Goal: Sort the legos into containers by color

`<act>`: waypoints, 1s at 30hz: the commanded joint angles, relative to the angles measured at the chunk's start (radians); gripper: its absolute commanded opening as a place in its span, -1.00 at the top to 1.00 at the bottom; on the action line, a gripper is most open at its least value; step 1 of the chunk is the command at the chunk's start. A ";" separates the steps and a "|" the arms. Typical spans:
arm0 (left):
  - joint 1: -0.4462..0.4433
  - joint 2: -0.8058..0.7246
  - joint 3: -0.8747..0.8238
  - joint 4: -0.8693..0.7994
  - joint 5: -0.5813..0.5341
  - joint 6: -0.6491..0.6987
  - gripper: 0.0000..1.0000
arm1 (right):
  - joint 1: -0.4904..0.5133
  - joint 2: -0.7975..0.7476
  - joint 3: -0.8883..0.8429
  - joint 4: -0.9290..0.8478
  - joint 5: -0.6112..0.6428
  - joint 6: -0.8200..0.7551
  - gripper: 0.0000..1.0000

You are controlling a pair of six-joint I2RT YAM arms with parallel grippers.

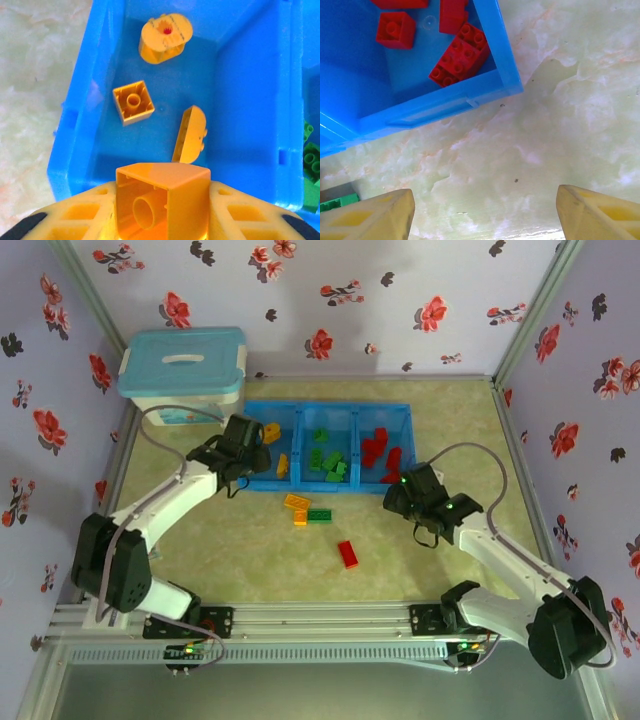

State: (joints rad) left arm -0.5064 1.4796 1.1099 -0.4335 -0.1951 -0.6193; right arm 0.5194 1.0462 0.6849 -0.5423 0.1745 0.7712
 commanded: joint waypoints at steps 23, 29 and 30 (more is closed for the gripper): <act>0.058 0.113 0.214 -0.079 0.075 0.077 -0.48 | 0.194 0.036 -0.020 -0.013 -0.065 -0.040 -0.65; 0.049 -0.029 0.113 -0.055 0.086 0.068 -0.47 | 0.345 0.150 0.020 -0.009 -0.058 -0.065 -0.64; 0.047 -0.053 0.091 -0.052 0.087 0.063 -0.47 | 0.370 0.172 0.029 -0.005 -0.058 -0.068 -0.63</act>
State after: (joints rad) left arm -0.4534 1.4792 1.2499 -0.4862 -0.1226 -0.5468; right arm 0.8429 1.1812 0.6693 -0.5426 0.1074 0.7315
